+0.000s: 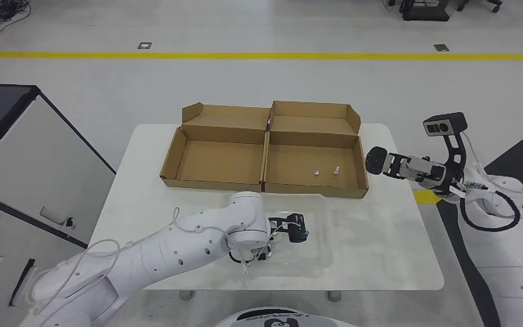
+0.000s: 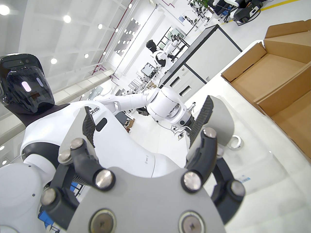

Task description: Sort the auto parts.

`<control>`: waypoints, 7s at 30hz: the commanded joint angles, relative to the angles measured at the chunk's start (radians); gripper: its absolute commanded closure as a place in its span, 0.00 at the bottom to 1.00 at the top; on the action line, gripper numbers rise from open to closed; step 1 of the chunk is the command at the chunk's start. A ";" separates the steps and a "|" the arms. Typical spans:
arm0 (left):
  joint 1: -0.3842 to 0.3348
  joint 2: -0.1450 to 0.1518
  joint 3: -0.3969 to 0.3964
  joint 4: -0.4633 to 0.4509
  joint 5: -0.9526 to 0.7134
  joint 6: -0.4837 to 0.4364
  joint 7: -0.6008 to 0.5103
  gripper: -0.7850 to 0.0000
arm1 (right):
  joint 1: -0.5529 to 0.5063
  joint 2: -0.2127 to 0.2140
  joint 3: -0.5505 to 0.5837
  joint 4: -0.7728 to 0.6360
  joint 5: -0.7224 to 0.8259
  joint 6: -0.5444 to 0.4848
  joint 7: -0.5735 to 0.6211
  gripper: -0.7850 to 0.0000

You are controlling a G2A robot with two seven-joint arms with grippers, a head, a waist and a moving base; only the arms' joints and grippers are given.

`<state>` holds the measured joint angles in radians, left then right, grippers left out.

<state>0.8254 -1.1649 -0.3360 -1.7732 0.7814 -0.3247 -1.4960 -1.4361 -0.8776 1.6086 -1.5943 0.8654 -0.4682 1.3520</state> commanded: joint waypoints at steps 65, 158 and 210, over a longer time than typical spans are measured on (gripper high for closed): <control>0.421 0.188 -0.871 -0.408 -0.252 -0.106 0.487 1.00 | 0.000 0.000 0.000 0.000 0.000 0.000 0.000 0.00; 0.637 0.111 -1.071 -0.234 -1.297 -0.688 0.931 1.00 | 0.000 0.000 0.000 0.000 0.000 0.000 0.000 0.00; 0.675 0.049 -1.112 -0.225 -1.454 -0.688 0.779 1.00 | 0.000 0.000 0.000 0.000 0.000 0.000 0.000 0.00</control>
<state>1.5007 -1.1161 -1.4483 -1.9977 -0.6725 -1.0123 -0.7168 -1.4361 -0.8776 1.6086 -1.5943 0.8654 -0.4682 1.3520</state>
